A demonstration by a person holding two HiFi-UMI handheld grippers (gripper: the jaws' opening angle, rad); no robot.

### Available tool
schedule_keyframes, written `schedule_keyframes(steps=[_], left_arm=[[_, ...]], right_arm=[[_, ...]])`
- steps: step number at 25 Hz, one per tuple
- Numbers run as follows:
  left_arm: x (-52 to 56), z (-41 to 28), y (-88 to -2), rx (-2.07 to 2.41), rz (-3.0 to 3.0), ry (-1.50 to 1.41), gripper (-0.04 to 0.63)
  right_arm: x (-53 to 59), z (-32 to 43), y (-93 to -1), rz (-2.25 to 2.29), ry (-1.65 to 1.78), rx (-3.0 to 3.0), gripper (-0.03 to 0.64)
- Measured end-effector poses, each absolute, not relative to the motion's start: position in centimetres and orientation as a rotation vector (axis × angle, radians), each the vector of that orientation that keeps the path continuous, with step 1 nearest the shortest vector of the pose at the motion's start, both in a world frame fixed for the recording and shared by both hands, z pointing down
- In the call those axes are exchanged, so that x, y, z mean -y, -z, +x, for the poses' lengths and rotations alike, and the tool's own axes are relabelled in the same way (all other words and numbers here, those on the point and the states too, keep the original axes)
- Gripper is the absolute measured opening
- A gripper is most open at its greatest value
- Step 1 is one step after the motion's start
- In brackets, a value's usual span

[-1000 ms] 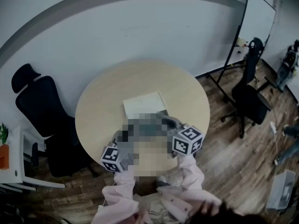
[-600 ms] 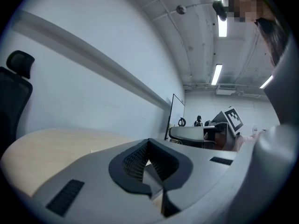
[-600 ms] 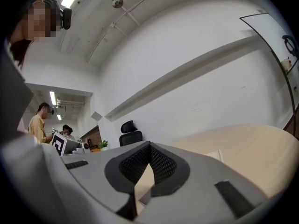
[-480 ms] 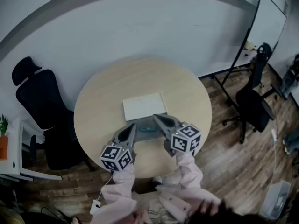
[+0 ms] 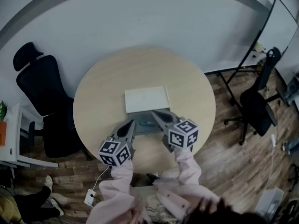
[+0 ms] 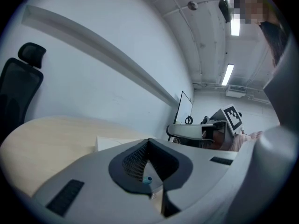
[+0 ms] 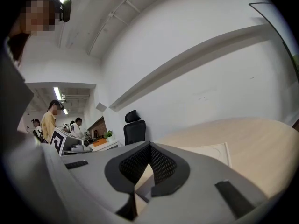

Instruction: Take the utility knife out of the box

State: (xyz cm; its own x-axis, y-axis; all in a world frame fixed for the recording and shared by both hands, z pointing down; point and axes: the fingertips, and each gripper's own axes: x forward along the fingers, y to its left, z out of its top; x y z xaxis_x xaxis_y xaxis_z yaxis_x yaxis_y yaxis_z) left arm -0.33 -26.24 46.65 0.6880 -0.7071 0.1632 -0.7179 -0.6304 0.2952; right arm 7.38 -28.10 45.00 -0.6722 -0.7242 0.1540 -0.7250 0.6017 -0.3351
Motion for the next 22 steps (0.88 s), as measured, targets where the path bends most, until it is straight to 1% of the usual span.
schedule_keyframes(steps=[11, 22], left_arm=[[27.4, -0.4, -49.6, 1.049, 2.505, -0.110, 0.009], [28.7, -0.5, -51.4, 0.979, 2.459, -0.150, 0.009]], right_arm=[[30.0, 6.9, -47.7, 1.245, -0.675, 2.726, -0.005], [32.0, 5.2, -49.6, 1.123, -0.703, 2.633, -0.003]])
